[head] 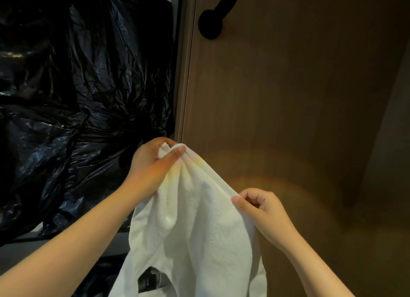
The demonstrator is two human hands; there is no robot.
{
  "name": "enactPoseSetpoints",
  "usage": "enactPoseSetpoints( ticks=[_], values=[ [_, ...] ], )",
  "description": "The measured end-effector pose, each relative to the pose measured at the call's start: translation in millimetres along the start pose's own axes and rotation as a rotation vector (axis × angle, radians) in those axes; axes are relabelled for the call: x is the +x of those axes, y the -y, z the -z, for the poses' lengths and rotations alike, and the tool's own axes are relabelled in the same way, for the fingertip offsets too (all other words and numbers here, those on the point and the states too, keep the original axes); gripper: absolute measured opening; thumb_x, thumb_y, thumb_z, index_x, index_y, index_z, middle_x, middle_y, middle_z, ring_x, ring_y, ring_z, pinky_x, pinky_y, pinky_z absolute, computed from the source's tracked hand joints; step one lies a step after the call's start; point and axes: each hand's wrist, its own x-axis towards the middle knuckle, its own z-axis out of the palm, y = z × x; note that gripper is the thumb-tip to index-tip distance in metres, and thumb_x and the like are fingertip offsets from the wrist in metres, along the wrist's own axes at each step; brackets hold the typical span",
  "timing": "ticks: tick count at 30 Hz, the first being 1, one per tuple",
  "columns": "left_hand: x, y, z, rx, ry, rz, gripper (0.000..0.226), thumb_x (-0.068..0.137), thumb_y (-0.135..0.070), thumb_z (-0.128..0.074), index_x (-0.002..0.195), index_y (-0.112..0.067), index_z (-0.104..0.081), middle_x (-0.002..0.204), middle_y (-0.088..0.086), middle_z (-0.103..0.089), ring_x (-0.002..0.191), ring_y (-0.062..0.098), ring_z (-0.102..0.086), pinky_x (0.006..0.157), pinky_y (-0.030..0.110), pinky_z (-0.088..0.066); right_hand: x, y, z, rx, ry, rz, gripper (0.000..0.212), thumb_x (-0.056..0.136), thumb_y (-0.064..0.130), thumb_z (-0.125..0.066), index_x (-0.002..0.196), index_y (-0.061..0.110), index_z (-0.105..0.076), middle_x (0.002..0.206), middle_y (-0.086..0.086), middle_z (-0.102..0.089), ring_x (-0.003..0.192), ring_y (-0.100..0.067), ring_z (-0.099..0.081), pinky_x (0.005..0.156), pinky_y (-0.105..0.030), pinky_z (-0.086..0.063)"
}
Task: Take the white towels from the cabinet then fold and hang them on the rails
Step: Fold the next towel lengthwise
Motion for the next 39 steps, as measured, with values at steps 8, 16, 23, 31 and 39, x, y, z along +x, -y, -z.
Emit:
enactPoseSetpoints(
  ticks=[8,16,23,31,39],
  values=[
    [13,22,9,0.096,-0.129,-0.026,0.015,0.092,-0.039,-0.059,0.095,-0.025,-0.064,0.087,-0.014,-0.058,0.08,0.0,-0.052,0.064,0.021,-0.042,-7,-25,5,-0.239,-0.118,-0.127,0.024,0.094,0.04,-0.057,0.076,0.025,-0.063,0.068,0.007,-0.062,0.067,-0.014,-0.062,0.059,-0.017,-0.049],
    [19,46,14,0.459,-0.061,0.078,0.029,0.095,-0.041,-0.051,0.111,-0.019,-0.063,0.097,0.002,-0.063,0.086,0.022,-0.058,0.066,0.029,-0.04,10,11,6,-0.121,-0.42,0.111,0.021,0.096,0.036,-0.054,0.077,0.03,-0.061,0.07,0.015,-0.061,0.072,-0.006,-0.06,0.058,-0.021,-0.049],
    [-25,23,2,0.255,0.1,-0.122,0.033,0.088,-0.039,-0.063,0.121,-0.033,-0.06,0.113,-0.018,-0.053,0.092,-0.009,-0.045,0.072,0.006,-0.033,14,24,-1,-0.152,-0.229,0.217,0.02,0.095,0.038,-0.055,0.078,0.031,-0.064,0.072,0.015,-0.063,0.075,-0.008,-0.062,0.059,-0.021,-0.049],
    [-38,14,-20,-0.045,0.424,-0.099,0.018,0.089,-0.035,-0.064,0.105,-0.03,-0.071,0.099,-0.019,-0.07,0.096,-0.007,-0.061,0.08,0.006,-0.044,12,47,-1,-0.169,-0.078,0.36,0.021,0.096,0.034,-0.057,0.078,0.028,-0.064,0.065,0.013,-0.057,0.065,-0.011,-0.056,0.056,-0.017,-0.038],
    [-39,9,-18,-0.069,0.282,-0.102,0.012,0.085,-0.024,-0.069,0.074,-0.02,-0.069,0.079,-0.008,-0.068,0.072,0.0,-0.06,0.063,0.009,-0.045,10,42,2,-0.214,-0.08,0.34,0.022,0.094,0.04,-0.058,0.078,0.026,-0.065,0.066,0.004,-0.059,0.065,-0.017,-0.055,0.059,-0.043,-0.048]
  ],
)
